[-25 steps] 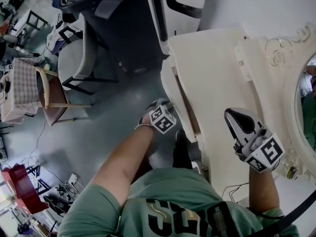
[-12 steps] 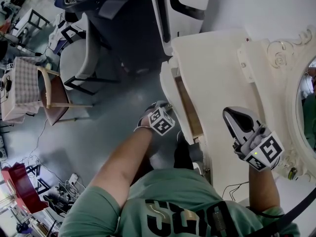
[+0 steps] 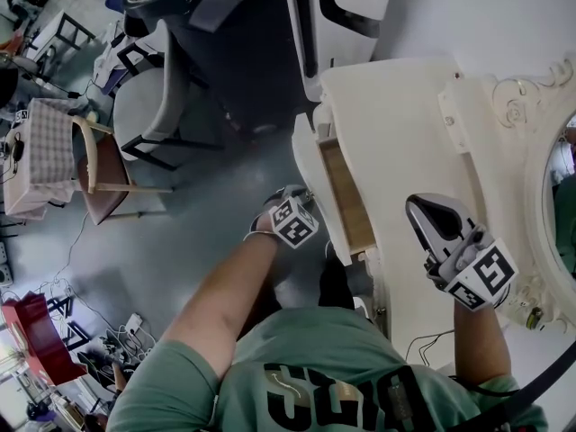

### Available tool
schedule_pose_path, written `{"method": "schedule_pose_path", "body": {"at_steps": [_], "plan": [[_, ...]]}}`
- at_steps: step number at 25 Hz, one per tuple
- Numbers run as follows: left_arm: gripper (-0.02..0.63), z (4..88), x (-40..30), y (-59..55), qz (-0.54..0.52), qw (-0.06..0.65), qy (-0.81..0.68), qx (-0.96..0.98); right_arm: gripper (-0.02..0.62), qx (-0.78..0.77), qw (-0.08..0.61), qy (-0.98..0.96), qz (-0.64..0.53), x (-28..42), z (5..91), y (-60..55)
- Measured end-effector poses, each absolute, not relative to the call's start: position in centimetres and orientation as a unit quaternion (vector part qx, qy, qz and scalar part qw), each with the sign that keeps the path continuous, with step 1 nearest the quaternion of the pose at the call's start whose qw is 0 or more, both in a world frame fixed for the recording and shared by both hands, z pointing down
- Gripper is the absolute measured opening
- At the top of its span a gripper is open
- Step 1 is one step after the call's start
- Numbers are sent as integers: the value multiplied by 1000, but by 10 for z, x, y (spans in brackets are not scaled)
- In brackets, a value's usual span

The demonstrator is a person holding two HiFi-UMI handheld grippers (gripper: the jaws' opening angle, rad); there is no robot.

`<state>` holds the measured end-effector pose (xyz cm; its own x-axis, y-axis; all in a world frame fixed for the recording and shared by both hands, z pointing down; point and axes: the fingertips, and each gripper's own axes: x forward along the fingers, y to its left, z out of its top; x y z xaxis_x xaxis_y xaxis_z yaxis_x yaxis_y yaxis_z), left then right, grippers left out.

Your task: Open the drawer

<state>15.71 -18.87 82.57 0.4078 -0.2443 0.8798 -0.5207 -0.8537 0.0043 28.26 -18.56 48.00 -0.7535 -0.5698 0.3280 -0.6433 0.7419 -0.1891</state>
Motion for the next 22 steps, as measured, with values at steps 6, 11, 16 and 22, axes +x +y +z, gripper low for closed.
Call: {"method": "schedule_pose_path", "body": {"at_steps": [6,11,16,22], "plan": [[137,825,147,-186,494,140,-235,826,11,324,127,-926,146,275,480,-183],[135,825,140,-184,496,142,-237,823,11,321,126,-928,145,271,481,-183],[135,825,131,-182,497,143,-243,821,11,319,125,-929,143,266,480,-183],[135,825,124,-180,497,144,-247,819,11,315,124,-930,142,261,481,-180]]}}
